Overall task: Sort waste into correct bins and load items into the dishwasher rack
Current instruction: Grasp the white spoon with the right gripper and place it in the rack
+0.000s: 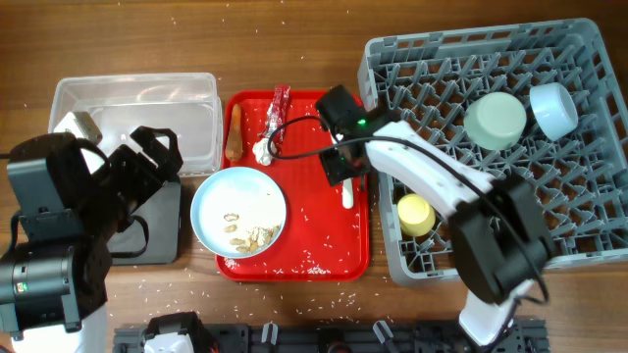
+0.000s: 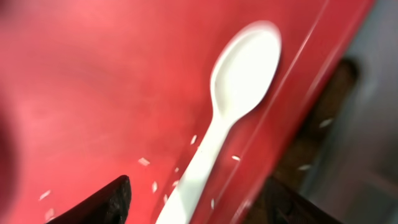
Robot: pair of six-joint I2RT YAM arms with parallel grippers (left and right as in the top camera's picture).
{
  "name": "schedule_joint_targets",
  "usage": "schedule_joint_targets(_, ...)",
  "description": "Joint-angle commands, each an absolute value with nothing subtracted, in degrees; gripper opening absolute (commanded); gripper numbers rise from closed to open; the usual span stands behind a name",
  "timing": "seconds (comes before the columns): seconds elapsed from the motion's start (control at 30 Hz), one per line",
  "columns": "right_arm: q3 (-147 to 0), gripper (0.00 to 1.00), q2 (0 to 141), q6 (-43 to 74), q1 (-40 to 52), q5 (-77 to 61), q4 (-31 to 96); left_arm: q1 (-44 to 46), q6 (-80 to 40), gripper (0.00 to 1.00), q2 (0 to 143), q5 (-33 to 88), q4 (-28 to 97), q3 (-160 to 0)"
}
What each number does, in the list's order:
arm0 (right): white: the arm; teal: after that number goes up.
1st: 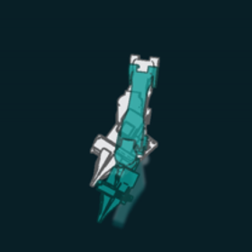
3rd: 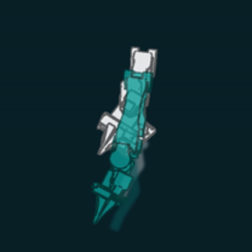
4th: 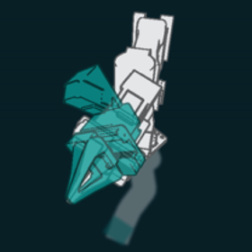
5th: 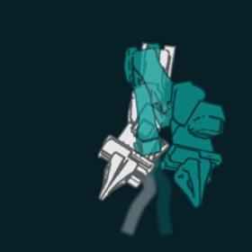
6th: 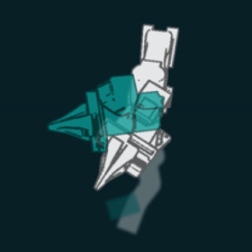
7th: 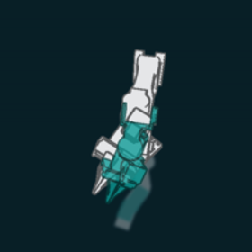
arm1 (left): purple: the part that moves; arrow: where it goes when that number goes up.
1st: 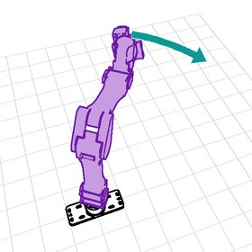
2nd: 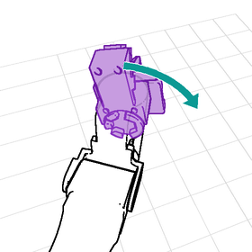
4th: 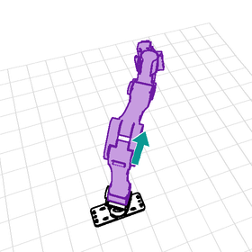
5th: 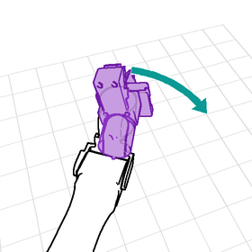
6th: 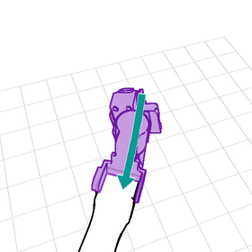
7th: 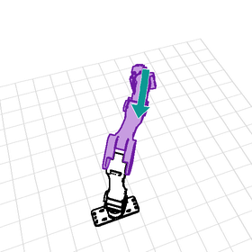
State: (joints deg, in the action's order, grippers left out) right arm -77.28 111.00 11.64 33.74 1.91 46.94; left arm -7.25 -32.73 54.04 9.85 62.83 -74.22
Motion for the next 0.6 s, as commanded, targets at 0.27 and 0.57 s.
schedule_joint_targets(0.27, -78.0, 0.04, 115.3, 12.0, 33.5, 0.3, 47.0, -7.6, -33.3, 1.0, 54.0, 9.1, 62.7, -74.5)
schedule_joint_targets(0.57, -78.5, 0.04, 92.4, 9.0, 25.1, 14.3, 43.2, -7.6, -33.3, 1.0, 54.0, 9.1, 62.7, -74.5)
